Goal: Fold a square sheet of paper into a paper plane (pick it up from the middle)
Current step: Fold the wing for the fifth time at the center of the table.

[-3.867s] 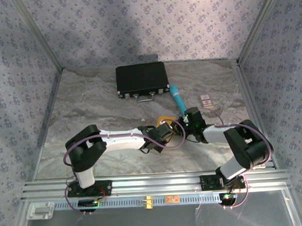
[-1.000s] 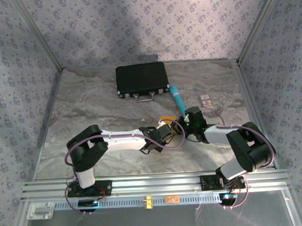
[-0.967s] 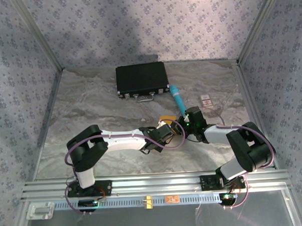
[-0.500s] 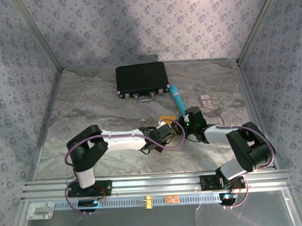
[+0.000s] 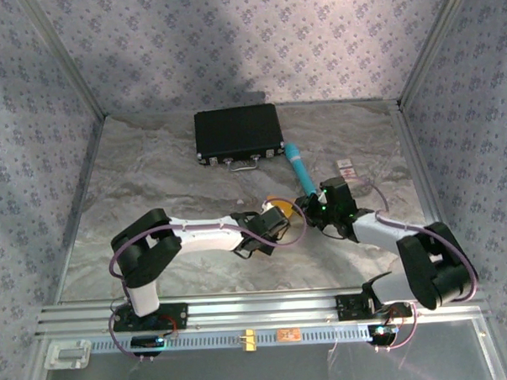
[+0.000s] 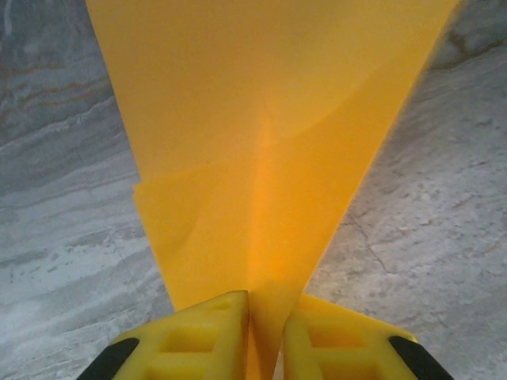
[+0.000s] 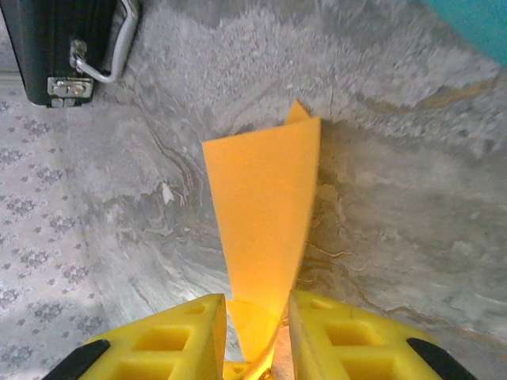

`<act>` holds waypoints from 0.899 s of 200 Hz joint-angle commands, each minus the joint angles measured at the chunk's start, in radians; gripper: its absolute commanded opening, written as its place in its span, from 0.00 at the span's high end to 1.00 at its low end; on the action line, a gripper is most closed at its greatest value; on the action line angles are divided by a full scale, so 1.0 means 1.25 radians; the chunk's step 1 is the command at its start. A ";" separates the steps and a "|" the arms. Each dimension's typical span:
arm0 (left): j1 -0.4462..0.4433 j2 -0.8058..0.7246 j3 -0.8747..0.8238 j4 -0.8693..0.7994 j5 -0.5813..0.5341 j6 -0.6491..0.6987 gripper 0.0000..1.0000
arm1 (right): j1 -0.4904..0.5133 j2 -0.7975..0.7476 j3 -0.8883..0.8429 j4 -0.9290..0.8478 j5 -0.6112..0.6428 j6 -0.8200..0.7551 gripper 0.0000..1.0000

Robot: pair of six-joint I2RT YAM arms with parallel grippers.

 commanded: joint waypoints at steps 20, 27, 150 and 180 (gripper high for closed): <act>0.027 -0.030 -0.022 0.023 0.060 -0.046 0.81 | -0.010 -0.029 -0.003 -0.089 0.023 -0.048 0.71; 0.028 -0.032 -0.024 0.026 0.063 -0.049 0.82 | -0.010 -0.027 -0.003 -0.089 0.021 -0.047 0.71; 0.082 -0.053 -0.096 0.125 0.177 -0.064 1.00 | -0.006 -0.020 -0.005 -0.064 0.004 -0.073 0.73; 0.107 -0.068 -0.142 0.195 0.236 -0.070 1.00 | 0.011 -0.014 0.006 -0.054 0.010 -0.120 0.79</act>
